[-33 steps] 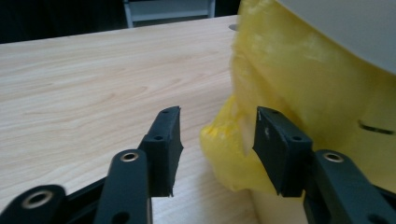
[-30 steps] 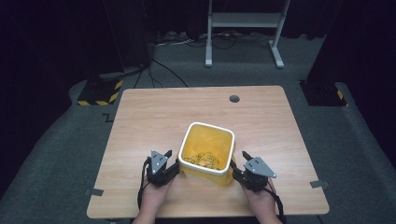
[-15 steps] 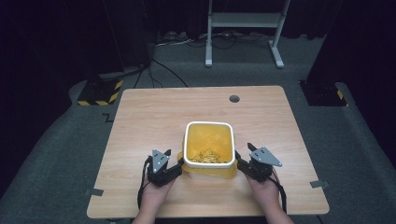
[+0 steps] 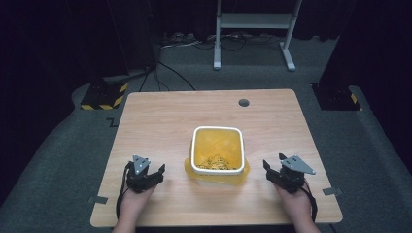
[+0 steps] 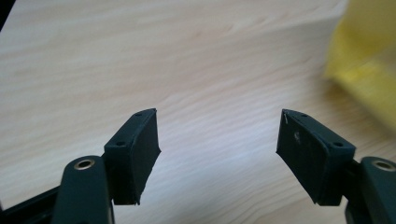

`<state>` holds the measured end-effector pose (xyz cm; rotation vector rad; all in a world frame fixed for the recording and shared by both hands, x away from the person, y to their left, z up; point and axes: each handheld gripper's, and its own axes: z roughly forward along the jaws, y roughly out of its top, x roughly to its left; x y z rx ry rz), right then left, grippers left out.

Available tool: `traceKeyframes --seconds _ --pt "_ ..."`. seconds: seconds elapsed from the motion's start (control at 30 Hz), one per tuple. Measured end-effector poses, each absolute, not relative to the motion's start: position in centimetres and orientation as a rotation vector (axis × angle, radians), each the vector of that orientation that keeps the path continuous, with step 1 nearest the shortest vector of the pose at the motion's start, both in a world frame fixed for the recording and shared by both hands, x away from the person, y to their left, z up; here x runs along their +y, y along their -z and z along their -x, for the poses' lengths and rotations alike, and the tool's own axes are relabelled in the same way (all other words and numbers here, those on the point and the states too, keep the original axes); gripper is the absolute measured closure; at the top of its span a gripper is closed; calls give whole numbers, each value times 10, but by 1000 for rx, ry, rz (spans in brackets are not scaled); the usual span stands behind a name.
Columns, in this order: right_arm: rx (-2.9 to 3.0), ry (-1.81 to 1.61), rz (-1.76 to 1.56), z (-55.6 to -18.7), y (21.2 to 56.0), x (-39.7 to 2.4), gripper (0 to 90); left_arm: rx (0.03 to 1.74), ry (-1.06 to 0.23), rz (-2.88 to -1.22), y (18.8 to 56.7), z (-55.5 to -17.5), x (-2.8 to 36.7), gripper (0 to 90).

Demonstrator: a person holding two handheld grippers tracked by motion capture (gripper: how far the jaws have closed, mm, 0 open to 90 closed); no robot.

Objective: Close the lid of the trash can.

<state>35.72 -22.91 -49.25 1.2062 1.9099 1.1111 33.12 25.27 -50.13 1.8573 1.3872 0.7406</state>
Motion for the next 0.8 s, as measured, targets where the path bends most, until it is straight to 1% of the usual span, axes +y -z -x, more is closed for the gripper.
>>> traceKeyframes --seconds 0.17,0.33,0.37,0.47,0.6,0.8 --pt "1974 -1019 -1313 -359 505 -257 309 1437 -689 -1903 517 -327 274 272" --pt "2004 -931 -1390 -357 515 -282 307 1422 -683 -1938 527 -319 287 255" --pt "2008 -921 -1397 -356 517 -285 304 1432 -654 -1924 528 -318 290 239" --pt "2036 -889 -1424 -358 523 -290 286 1438 -616 -1901 528 -317 294 237" --pt "2047 -902 -1444 -360 523 -292 257 1431 -634 -1929 528 -316 288 209" --pt "2042 -896 -1445 -360 523 -290 242 1435 -629 -1926 528 -315 288 210"
